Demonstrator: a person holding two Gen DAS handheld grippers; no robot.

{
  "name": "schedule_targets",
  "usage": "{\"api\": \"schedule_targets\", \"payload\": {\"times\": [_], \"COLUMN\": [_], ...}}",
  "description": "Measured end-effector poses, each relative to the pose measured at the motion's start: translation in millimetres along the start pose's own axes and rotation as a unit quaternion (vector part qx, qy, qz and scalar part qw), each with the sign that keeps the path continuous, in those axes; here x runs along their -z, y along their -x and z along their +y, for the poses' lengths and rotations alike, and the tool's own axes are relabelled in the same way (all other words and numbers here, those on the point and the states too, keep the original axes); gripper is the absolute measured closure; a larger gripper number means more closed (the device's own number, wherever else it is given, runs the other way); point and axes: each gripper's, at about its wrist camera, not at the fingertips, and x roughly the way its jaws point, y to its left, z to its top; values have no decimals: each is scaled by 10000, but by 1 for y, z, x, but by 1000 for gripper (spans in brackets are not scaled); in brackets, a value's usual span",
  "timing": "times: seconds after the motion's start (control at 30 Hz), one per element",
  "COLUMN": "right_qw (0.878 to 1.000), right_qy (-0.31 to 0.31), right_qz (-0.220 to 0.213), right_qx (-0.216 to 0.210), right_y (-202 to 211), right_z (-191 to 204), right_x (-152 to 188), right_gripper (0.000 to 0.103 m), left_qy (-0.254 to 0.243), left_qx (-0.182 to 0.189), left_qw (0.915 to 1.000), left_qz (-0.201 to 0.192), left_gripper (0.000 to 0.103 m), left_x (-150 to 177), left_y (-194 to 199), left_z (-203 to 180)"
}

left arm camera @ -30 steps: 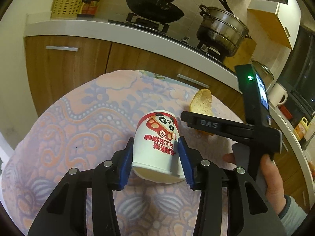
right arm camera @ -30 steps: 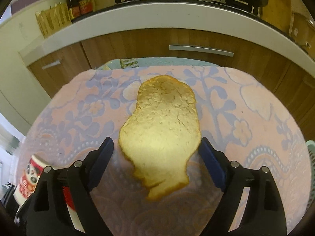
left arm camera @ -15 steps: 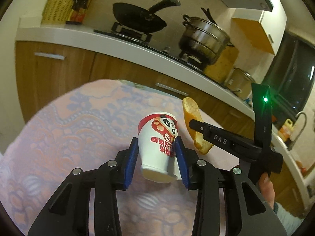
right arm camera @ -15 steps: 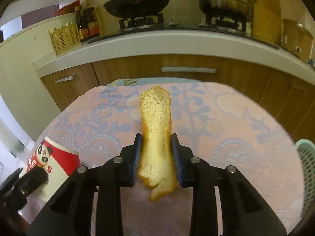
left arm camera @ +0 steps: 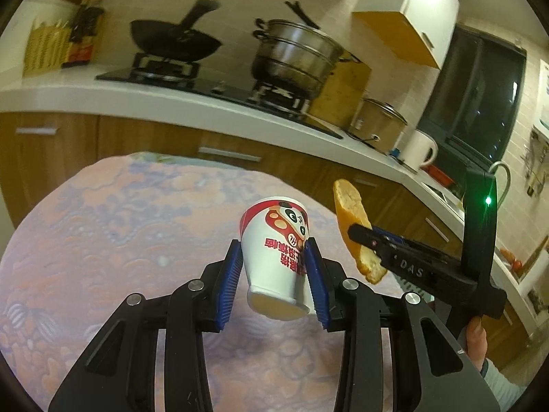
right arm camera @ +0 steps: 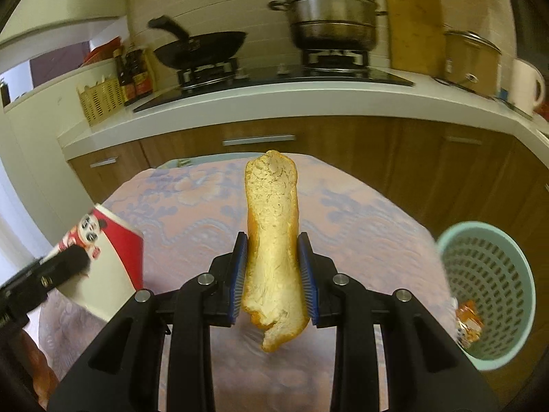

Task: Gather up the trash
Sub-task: 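Carry cup and bun over the blue basket and open both tools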

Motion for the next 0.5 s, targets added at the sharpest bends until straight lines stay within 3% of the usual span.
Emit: {"api": "schedule_targets", "payload": {"times": [0.5], "right_qw": [9968], "right_qy": [-645], "right_qz": [-114], "right_qx": [456], "right_y": [30], "right_z": [-95], "right_x": [19], "right_gripper": [77], "left_qy": [-712], "left_qx": [424], "left_qw": [9962], "left_qz": [255], "left_gripper": [67], "left_x": [-11], "left_y": [-51], "left_z": [-88]}}
